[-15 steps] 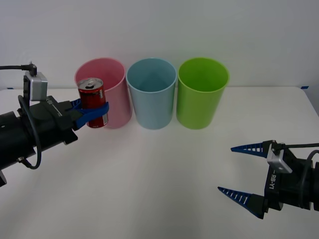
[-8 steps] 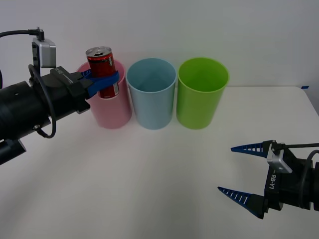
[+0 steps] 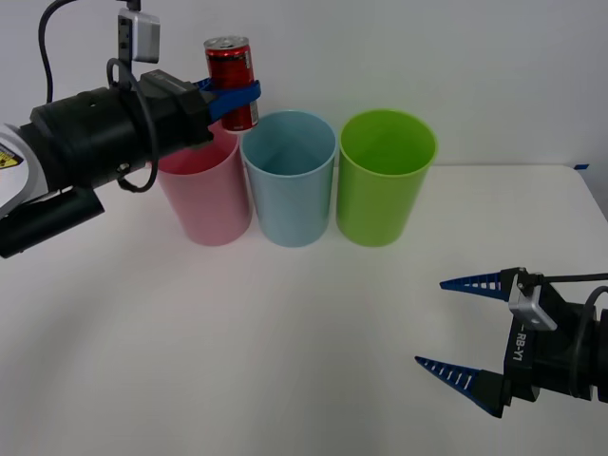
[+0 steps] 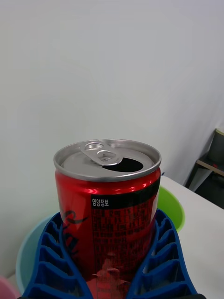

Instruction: Put cans in the blue bin and PET bottles in the pink bin and trash in the green bin.

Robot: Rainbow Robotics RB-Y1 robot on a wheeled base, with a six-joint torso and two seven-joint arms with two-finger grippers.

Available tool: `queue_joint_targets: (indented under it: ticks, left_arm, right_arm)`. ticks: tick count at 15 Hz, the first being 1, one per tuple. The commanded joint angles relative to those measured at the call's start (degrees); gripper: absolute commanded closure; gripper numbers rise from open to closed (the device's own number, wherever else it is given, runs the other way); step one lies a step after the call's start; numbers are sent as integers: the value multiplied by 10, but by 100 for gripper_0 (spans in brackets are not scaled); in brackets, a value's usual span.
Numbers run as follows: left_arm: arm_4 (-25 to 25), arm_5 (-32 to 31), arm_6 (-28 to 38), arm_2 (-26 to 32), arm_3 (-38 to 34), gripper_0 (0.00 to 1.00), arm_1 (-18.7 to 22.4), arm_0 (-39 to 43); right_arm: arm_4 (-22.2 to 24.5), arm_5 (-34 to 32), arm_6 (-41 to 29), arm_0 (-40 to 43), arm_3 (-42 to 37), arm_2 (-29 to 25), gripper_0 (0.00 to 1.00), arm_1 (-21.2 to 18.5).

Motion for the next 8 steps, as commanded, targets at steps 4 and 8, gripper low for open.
queue_joint_targets:
  ticks: [4,8]
  left_arm:
    - [1,5,-2,-81,133,100,-51,-114]
    - [8,5,9,-134,192,100,-67,-163]
  right_arm:
    - [0,0,0,0,0,0,0,0]
    - [0,0,0,0,0,0,0,0]
